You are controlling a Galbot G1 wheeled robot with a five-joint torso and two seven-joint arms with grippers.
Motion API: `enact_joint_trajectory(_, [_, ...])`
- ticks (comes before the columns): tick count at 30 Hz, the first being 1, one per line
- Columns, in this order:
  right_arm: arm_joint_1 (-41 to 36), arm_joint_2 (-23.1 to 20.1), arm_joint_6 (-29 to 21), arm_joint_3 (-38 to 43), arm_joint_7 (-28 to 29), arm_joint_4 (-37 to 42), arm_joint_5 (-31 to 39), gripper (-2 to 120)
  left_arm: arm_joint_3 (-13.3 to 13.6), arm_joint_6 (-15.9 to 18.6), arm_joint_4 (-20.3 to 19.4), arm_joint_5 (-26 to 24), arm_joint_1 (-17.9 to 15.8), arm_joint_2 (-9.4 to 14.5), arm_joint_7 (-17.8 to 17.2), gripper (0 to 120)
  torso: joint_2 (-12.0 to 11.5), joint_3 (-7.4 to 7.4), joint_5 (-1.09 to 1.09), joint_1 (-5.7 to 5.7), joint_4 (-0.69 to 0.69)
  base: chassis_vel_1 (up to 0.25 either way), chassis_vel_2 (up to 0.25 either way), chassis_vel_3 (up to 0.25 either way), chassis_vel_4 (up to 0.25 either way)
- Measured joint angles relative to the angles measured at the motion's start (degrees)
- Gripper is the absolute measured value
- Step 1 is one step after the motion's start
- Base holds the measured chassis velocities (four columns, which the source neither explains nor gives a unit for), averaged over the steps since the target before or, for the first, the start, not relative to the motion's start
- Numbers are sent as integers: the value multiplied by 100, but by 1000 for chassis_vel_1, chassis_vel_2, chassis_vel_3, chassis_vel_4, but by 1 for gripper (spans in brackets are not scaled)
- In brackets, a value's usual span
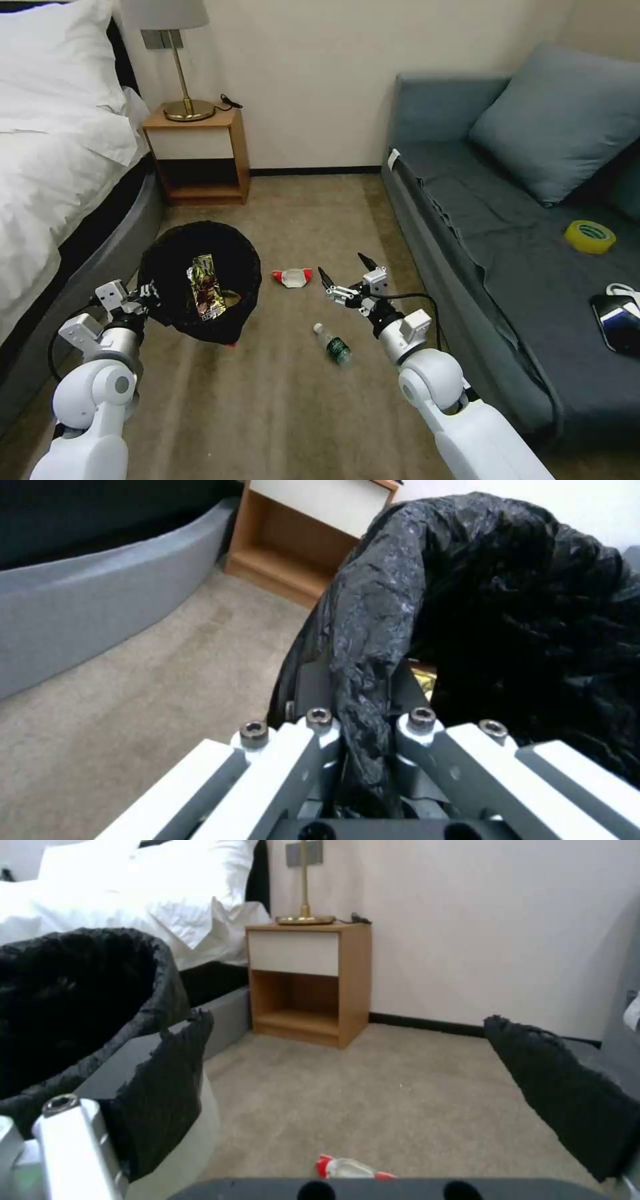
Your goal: Pick up the trash bin, then pick up the garbage on the floor and place it into the trash bin.
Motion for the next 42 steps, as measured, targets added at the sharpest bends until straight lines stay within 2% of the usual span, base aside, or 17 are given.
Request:
enact_joint_trajectory(27, [123,66,31,-276,8,-335,-62,100,-25,10,110,-32,-46,20,-5,4,0,0,0,0,0,-91,93,88,-92])
enact_joint_trajectory(36, [634,0,-24,-657,-45,-942,-30,100,-101,10,173,-47,-70,2,19,4,0,0,0,0,-1,0,0,0,0])
enact_joint_trajectory(42, [1158,5,-15,-1006,-59,-1839,-14,100,-233,15,275,-110,-146,190,101,4,0,0,1,0,1,0,0,0,0])
